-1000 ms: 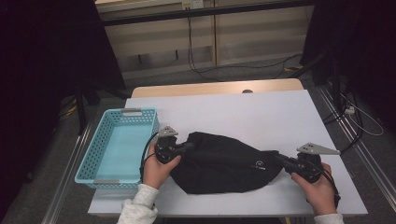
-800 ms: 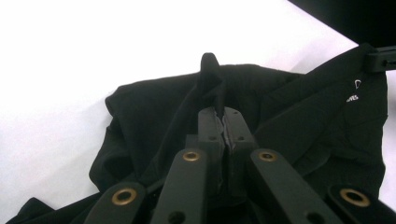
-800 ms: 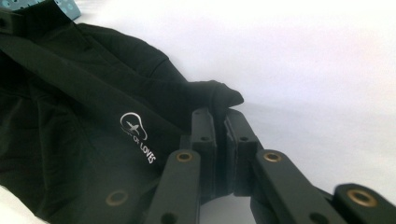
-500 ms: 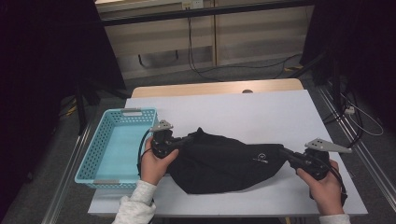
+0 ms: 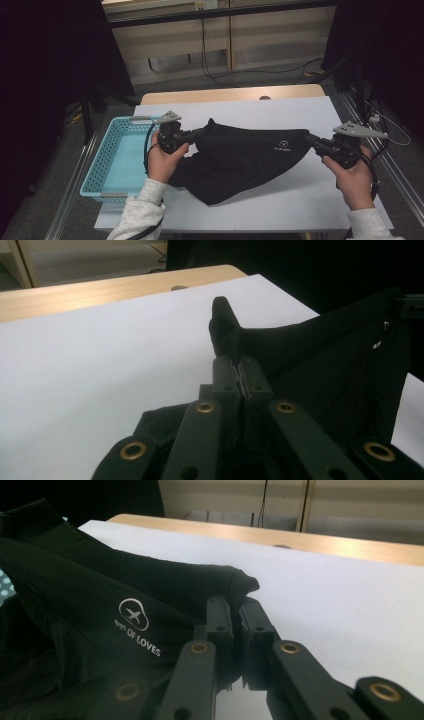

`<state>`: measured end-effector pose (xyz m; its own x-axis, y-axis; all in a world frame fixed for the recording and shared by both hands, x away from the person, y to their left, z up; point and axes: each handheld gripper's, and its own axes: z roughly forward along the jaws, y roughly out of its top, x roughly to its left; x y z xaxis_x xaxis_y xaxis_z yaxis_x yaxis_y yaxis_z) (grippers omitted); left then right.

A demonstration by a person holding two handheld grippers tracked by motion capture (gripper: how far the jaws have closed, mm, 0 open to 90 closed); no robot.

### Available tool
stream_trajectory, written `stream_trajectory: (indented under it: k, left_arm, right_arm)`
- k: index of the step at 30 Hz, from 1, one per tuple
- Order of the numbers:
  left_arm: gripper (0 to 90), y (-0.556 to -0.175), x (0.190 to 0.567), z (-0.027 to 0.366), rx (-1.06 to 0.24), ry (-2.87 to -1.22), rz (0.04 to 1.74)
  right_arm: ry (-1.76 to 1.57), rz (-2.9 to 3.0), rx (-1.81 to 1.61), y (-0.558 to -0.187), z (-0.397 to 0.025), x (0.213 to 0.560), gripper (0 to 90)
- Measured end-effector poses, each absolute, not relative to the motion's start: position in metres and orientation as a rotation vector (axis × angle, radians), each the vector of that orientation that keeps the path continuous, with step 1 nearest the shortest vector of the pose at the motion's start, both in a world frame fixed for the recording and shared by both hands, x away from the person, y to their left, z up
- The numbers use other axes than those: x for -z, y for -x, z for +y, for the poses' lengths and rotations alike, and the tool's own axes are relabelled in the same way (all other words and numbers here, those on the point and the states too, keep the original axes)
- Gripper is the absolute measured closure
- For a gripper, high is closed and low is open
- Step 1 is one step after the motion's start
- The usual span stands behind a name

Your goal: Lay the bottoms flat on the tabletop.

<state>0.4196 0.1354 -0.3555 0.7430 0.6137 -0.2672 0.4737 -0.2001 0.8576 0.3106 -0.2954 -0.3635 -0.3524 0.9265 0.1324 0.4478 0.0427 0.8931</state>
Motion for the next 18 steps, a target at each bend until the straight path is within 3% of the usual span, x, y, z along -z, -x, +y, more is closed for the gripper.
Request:
stream_trajectory:
  k: [18]
  left_arm:
    - [87.8,-0.429,0.358,0.129,-0.17,-1.87,0.857]
  right_arm:
    - [-1.397,1.868,-1.254,-0.322,-0.296,0.38,85.1]
